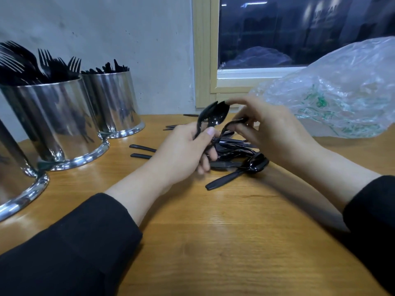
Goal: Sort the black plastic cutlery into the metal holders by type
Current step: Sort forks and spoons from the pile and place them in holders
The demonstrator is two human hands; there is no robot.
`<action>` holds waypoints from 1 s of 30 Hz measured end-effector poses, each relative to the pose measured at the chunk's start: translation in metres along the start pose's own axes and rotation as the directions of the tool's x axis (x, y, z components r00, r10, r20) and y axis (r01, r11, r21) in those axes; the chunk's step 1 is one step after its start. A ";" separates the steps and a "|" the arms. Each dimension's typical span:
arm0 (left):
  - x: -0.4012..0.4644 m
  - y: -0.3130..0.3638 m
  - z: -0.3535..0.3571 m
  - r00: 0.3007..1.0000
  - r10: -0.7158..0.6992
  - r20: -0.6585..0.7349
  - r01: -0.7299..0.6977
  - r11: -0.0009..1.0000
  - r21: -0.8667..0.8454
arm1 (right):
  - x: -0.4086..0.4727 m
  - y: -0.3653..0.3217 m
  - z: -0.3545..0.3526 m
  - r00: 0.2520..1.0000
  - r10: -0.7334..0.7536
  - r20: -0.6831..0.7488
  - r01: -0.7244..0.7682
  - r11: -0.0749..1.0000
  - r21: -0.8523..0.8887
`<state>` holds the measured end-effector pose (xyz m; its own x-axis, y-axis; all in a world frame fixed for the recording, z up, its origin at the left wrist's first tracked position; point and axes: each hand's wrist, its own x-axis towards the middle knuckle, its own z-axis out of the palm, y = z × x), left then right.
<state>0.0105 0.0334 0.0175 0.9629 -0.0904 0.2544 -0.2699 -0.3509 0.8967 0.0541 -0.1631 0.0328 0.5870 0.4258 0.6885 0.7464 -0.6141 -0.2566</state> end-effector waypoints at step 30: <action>-0.002 -0.016 0.015 0.997 -0.072 -0.017 0.072 0.997 0.017 | -0.008 0.021 -0.034 0.606 0.507 0.613 -0.399 0.860 -0.317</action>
<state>0.0125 0.0251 -0.0029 0.9794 -0.0489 0.1959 -0.1998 -0.3727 0.9062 0.0543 -0.2015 0.0454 0.9262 0.3543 -0.1292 0.3085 -0.9089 -0.2804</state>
